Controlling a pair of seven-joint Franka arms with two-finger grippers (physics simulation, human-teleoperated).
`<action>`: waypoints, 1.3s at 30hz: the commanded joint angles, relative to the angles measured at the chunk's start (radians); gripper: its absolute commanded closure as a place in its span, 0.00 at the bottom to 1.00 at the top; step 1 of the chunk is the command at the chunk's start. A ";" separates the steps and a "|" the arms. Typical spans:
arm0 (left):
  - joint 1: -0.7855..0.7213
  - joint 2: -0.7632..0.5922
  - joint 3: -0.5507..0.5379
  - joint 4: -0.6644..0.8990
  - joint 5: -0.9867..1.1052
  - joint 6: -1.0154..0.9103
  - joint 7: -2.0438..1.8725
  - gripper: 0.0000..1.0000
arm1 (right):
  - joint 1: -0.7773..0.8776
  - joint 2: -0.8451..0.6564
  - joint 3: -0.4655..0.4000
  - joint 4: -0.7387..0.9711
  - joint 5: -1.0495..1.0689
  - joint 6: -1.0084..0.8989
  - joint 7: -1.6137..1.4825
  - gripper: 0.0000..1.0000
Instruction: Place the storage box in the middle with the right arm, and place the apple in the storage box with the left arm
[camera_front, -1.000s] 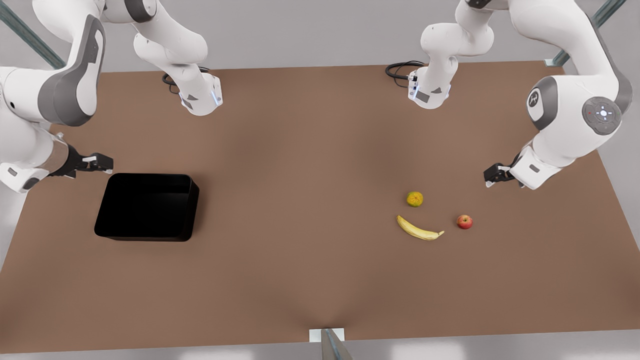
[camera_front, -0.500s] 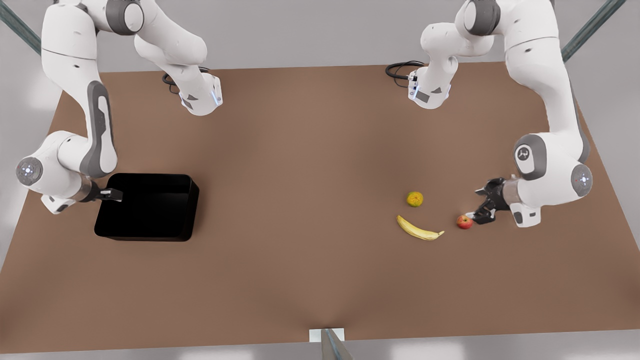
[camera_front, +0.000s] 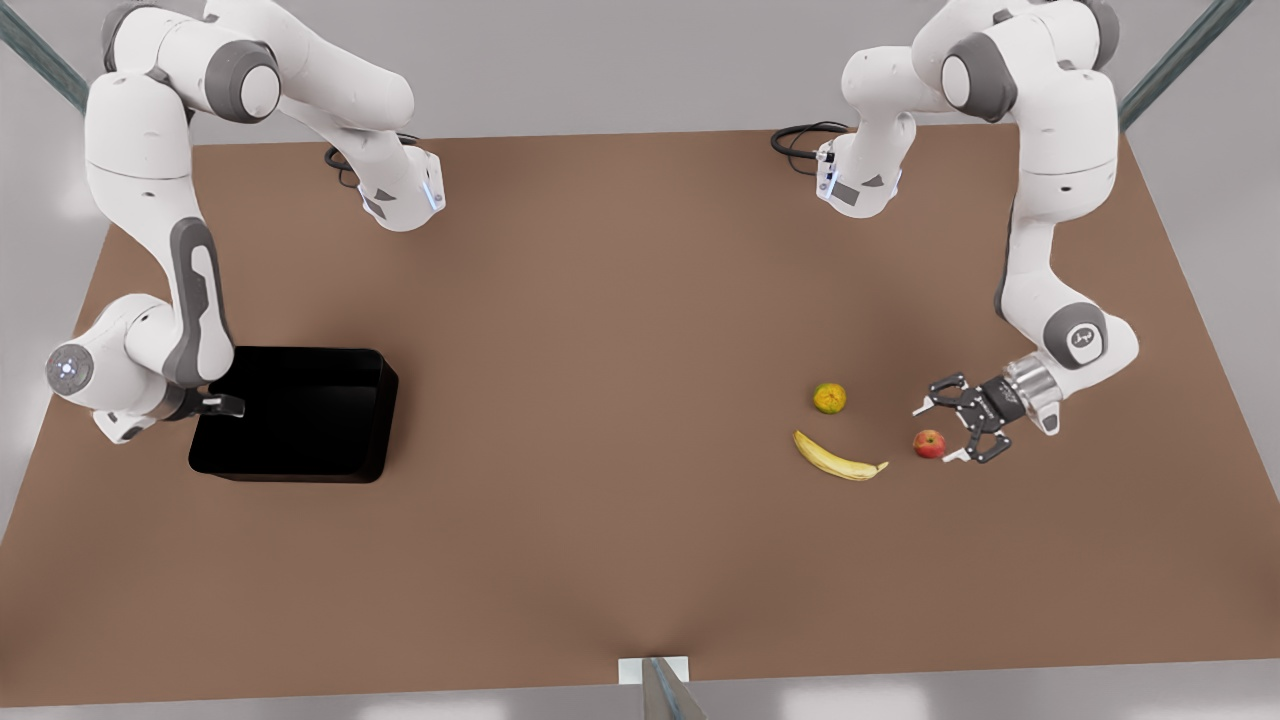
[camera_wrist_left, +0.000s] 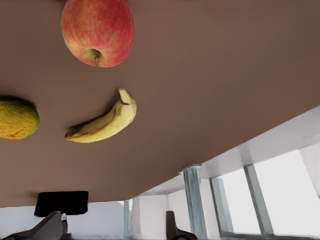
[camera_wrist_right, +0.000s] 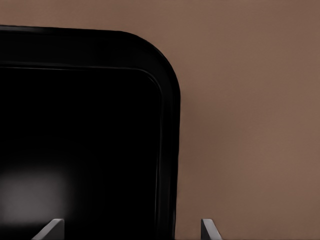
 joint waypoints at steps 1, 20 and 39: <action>0.000 0.007 0.000 0.000 -0.099 0.001 0.015 0.00 | 0.000 0.004 0.000 0.000 0.000 0.000 -0.002 0.00; 0.035 0.002 -0.017 0.031 -0.019 -0.055 -0.031 0.00 | 0.002 0.042 -0.002 0.002 -0.023 -0.009 -0.003 0.71; 0.090 0.222 0.026 0.072 -0.077 -0.164 0.056 0.00 | 0.006 0.042 0.011 0.011 -0.026 -0.031 -0.028 0.79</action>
